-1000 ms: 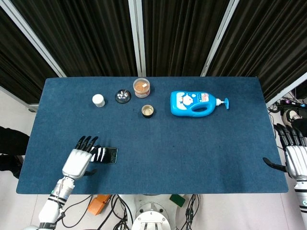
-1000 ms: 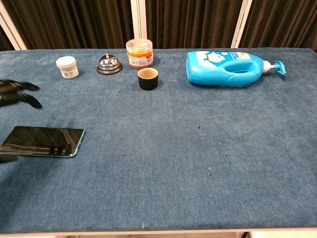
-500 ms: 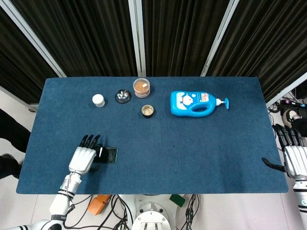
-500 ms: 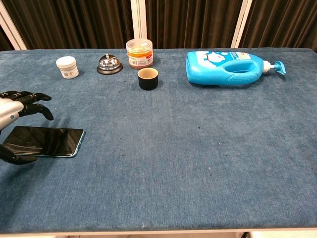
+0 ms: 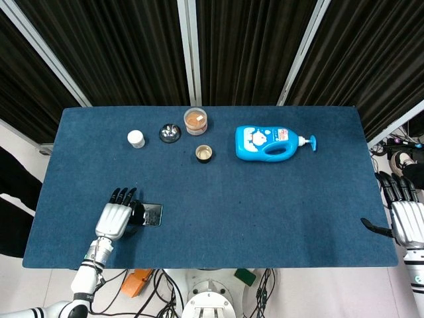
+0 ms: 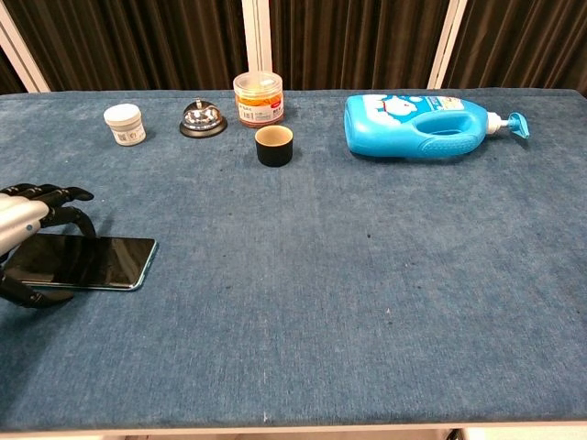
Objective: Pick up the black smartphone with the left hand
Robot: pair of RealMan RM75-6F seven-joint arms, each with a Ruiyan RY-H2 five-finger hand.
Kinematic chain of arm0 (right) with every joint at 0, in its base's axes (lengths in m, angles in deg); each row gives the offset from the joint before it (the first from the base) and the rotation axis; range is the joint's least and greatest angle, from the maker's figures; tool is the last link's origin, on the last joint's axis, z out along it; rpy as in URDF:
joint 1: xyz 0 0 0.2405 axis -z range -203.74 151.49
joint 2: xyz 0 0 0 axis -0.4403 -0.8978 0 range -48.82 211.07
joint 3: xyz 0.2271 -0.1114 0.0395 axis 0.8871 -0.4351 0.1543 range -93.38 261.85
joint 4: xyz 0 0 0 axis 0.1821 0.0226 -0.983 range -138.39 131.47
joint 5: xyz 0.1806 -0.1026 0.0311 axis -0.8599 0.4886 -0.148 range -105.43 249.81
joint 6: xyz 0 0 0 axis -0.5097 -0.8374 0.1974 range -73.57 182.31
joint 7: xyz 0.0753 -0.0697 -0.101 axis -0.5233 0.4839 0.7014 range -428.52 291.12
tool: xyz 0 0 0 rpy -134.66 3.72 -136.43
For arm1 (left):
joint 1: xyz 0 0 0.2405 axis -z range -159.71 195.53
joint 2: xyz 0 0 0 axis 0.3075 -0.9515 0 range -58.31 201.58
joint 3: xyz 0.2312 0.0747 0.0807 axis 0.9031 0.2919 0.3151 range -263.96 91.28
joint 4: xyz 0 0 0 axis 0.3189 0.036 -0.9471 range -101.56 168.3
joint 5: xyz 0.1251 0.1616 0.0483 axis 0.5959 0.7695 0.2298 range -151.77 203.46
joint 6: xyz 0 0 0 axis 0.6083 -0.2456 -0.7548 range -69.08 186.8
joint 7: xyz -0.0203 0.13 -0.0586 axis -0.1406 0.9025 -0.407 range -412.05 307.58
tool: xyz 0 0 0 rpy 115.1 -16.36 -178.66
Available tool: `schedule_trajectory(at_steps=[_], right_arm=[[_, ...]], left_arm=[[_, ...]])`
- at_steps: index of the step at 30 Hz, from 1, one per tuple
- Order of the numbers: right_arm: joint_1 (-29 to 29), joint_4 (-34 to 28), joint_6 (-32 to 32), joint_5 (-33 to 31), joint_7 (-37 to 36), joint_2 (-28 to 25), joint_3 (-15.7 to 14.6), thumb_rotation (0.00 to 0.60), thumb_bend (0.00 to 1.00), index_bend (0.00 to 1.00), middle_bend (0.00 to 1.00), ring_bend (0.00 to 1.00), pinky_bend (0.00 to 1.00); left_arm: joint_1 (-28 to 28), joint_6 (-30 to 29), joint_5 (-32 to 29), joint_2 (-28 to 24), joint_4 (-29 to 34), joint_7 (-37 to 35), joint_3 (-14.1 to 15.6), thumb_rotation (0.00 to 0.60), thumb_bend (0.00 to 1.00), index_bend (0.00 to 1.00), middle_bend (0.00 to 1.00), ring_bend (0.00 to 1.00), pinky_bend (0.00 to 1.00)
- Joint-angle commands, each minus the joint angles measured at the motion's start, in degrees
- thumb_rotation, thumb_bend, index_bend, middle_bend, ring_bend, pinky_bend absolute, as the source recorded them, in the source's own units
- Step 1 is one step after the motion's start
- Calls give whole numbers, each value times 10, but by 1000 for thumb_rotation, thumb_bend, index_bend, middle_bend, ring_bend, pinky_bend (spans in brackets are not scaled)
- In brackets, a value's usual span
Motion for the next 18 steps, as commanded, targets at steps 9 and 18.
schedule_trajectory(at_steps=[9,18], right_arm=[[1,-3,-1,0,1,-1,0,600,229,28,118,0,48],[1,-5,-1,-1,4,-2,0,600,229,28,118,0,48]], left_arm=[[10,6,-8,9,-22,-27,-1,600,318,365,49,0,0],[17,-1,13,5,-38,-84,-8,600,526,499,120,0,0]])
